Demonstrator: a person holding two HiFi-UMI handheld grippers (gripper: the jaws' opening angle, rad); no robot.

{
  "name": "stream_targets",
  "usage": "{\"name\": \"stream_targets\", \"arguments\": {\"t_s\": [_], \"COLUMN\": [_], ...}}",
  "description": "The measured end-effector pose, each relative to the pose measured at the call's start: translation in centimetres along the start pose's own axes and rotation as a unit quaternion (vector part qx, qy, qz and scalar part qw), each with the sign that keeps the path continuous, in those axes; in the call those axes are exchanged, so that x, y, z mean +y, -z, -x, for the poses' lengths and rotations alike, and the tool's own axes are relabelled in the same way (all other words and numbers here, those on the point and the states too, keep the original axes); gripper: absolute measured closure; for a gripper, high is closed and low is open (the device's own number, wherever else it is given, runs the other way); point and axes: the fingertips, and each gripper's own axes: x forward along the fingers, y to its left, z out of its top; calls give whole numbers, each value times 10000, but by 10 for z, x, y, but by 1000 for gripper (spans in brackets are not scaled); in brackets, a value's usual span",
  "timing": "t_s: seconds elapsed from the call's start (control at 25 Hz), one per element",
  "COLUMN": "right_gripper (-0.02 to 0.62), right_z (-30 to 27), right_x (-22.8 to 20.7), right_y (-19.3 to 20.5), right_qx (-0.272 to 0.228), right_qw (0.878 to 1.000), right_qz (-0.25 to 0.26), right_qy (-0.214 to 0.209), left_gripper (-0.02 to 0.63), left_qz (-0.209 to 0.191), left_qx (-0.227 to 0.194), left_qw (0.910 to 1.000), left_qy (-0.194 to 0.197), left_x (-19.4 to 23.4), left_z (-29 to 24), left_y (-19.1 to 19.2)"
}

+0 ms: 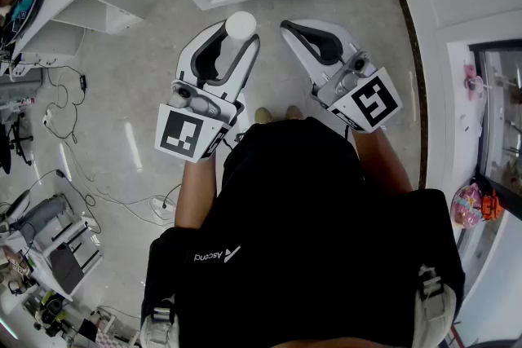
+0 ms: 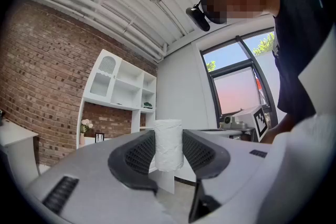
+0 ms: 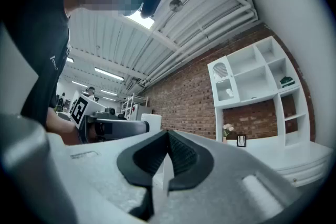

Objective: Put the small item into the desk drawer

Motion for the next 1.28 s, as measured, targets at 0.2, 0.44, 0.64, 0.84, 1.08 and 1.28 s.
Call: {"name": "stream_targets", "arguments": {"t_s": [0.2, 0.44, 0.64, 0.84, 1.08, 1.28], "right_gripper": [595, 595, 595, 595, 595, 595], "right_z": [-7, -18, -30, -47, -58, -64], "right_x": [-3, -3, -1, 3, -1, -12], "right_y": [5, 7, 11, 14, 21, 23], "right_qx": [-9, 57, 124, 211, 311, 327], "right_qw": [10000, 9999, 9996, 9991, 9977, 9968], "right_qz": [-60, -27, 3, 78, 139, 82], "right_qy": [45, 133, 237, 368, 592, 721], "left_gripper": [448, 448, 448, 448, 448, 448], "left_qz": [44, 120, 109, 154, 232, 223], "left_qx": [-22, -55, -14, -124, -141, -101], "left_qw": [10000, 9999, 9999, 9997, 9994, 9994], "left_qy": [-37, 22, 64, 155, 229, 260], "left_x": [12, 22, 36, 54, 78, 91], "left_z": [2, 7, 15, 23, 26, 23], "left_y": [5, 6, 12, 9, 16, 15]}}
